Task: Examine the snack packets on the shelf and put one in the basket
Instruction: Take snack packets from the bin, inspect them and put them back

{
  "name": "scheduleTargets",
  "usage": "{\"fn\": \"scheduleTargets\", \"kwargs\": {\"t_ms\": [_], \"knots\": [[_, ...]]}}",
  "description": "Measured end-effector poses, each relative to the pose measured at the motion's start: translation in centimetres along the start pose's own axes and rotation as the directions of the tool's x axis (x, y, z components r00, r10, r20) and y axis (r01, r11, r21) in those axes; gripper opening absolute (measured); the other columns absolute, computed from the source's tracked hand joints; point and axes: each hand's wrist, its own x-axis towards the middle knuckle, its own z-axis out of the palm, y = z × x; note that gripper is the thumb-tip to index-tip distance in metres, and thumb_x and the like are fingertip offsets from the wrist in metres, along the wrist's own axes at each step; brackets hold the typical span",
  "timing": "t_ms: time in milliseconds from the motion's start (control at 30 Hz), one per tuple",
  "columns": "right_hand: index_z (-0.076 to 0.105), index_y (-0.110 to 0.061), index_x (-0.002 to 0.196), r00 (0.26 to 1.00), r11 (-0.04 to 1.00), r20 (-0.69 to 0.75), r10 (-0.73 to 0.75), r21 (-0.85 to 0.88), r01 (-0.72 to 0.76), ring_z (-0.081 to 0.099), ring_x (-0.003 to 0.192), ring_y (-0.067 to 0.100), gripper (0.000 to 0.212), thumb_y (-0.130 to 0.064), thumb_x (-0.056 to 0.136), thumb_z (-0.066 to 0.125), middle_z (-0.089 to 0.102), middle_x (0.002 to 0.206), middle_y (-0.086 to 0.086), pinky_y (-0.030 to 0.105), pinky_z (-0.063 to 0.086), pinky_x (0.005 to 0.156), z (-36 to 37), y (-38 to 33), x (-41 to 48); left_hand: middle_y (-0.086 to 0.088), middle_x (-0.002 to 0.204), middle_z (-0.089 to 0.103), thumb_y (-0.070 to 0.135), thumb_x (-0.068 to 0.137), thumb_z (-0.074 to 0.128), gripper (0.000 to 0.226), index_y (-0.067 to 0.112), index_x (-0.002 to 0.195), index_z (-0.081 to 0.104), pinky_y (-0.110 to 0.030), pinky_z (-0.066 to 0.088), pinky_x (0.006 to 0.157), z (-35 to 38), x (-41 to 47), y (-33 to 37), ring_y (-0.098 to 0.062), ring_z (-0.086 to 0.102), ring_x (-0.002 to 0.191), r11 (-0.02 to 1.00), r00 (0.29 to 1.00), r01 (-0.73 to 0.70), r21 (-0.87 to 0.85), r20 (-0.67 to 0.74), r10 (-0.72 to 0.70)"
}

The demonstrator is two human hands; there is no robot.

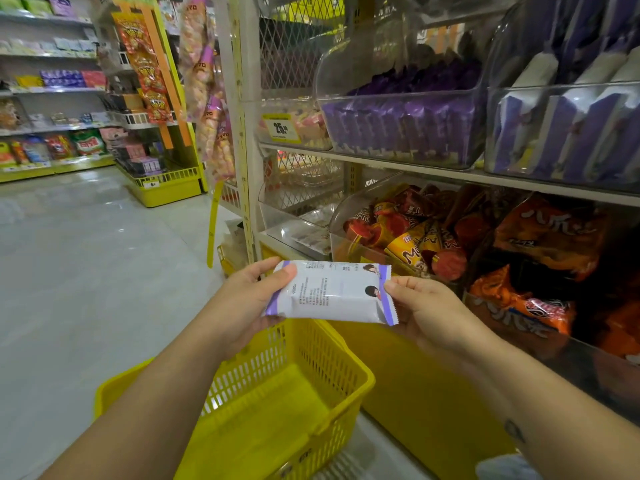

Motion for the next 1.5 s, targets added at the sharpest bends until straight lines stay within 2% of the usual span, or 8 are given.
{"fn": "scheduleTargets", "kwargs": {"t_ms": [267, 400, 533, 667, 800, 967, 1167, 1500], "knots": [[0.063, -0.004, 0.088, 0.991, 0.99, -0.015, 0.13, 0.065, -0.128, 0.066, 0.069, 0.018, 0.02, -0.01, 0.099, 0.047, 0.07, 0.083, 0.011, 0.028, 0.055, 0.06, -0.3, 0.6, 0.6, 0.003, 0.093, 0.077, 0.036, 0.055, 0.081, 0.097, 0.026, 0.141, 0.036, -0.024, 0.055, 0.059, 0.8, -0.8, 0.4, -0.011, 0.073, 0.08, 0.997, 0.999, 0.045, -0.068, 0.031, -0.043], [0.066, -0.01, 0.096, 0.996, 0.997, 0.063, 0.056, 0.049, -0.059, 0.071, 0.075, 0.018, 0.017, -0.024, 0.088, 0.06, 0.075, 0.084, 0.005, 0.032, 0.056, 0.069, -0.3, 0.1, 0.5, 0.003, 0.095, 0.076, 0.011, 0.068, 0.076, 0.067, 0.021, 0.13, 0.053, -0.027, 0.058, 0.065, 0.1, -0.6, 0.8, -0.016, 0.073, 0.088, 0.989, 0.998, -0.03, -0.147, 0.052, 0.038], [0.064, -0.016, 0.118, 0.976, 0.973, 0.193, 0.095, 0.187, -0.132, 0.067, 0.105, 0.026, 0.059, -0.055, 0.074, 0.057, 0.071, 0.113, 0.007, 0.042, 0.057, 0.077, -1.0, -0.7, 0.6, -0.003, 0.108, 0.074, 0.01, 0.069, 0.075, 0.065, 0.029, 0.127, 0.055, -0.027, 0.058, 0.072, -0.3, -0.7, 0.6, -0.019, 0.071, 0.097, 0.987, 0.978, -0.07, -0.143, 0.184, 0.096], [0.068, -0.018, 0.12, 0.756, 0.932, 0.628, 0.188, 0.13, -0.339, 0.065, 0.107, 0.029, 0.052, -0.053, 0.084, 0.055, 0.065, 0.124, 0.013, 0.047, 0.054, 0.089, -1.1, -0.7, -0.3, -0.01, 0.114, 0.071, 0.01, 0.073, 0.073, 0.061, 0.026, 0.128, 0.055, -0.029, 0.058, 0.074, 0.3, -0.6, 0.2, -0.023, 0.07, 0.101, 0.977, 0.955, -0.074, -0.201, 0.268, 0.127], [0.056, -0.018, 0.134, 0.594, 0.906, 0.796, 0.119, 0.158, -0.393, 0.058, 0.116, 0.033, 0.051, -0.039, 0.088, 0.06, 0.057, 0.133, 0.014, 0.056, 0.047, 0.096, -0.8, -0.4, -0.8, -0.003, 0.11, 0.073, 0.015, 0.072, 0.068, 0.055, 0.023, 0.125, 0.055, -0.026, 0.058, 0.07, 1.3, -0.7, 0.3, -0.015, 0.071, 0.095, 0.953, 0.977, -0.135, -0.273, 0.126, 0.175], [0.052, -0.025, 0.133, 0.814, 0.953, 0.571, 0.111, 0.17, -0.249, 0.064, 0.104, 0.032, 0.049, -0.035, 0.085, 0.052, 0.063, 0.126, 0.014, 0.046, 0.054, 0.085, 0.6, -0.1, -0.5, 0.036, 0.098, 0.06, 0.028, 0.087, 0.068, 0.051, 0.039, 0.132, 0.045, -0.029, 0.055, 0.081, 3.1, -1.2, 0.0, 0.001, 0.063, 0.096, 0.949, 0.973, -0.205, 0.239, -0.053, 0.223], [0.05, -0.042, 0.13, 0.904, 1.0, 0.426, -0.019, 0.007, 0.018, 0.068, 0.088, 0.018, 0.051, -0.037, 0.079, 0.056, 0.067, 0.116, -0.002, 0.035, 0.057, 0.077, 1.3, 0.5, -0.4, 0.01, 0.132, 0.056, 0.021, 0.082, 0.073, 0.082, 0.045, 0.146, 0.026, -0.047, 0.053, 0.093, 4.9, -1.6, -0.7, -0.013, 0.064, 0.11, 0.992, 0.997, -0.016, 0.122, 0.072, 0.007], [0.045, -0.041, 0.137, 0.902, 0.993, 0.431, -0.001, -0.107, 0.052, 0.06, 0.107, 0.022, 0.046, -0.026, 0.094, 0.051, 0.064, 0.126, -0.001, 0.038, 0.049, 0.09, 1.3, 0.5, -0.7, -0.004, 0.123, 0.066, -0.003, 0.077, 0.067, 0.089, 0.035, 0.147, 0.027, -0.05, 0.056, 0.087, 4.6, -1.2, -0.8, -0.024, 0.07, 0.102, 0.998, 0.997, 0.061, 0.032, 0.042, -0.062]]}}
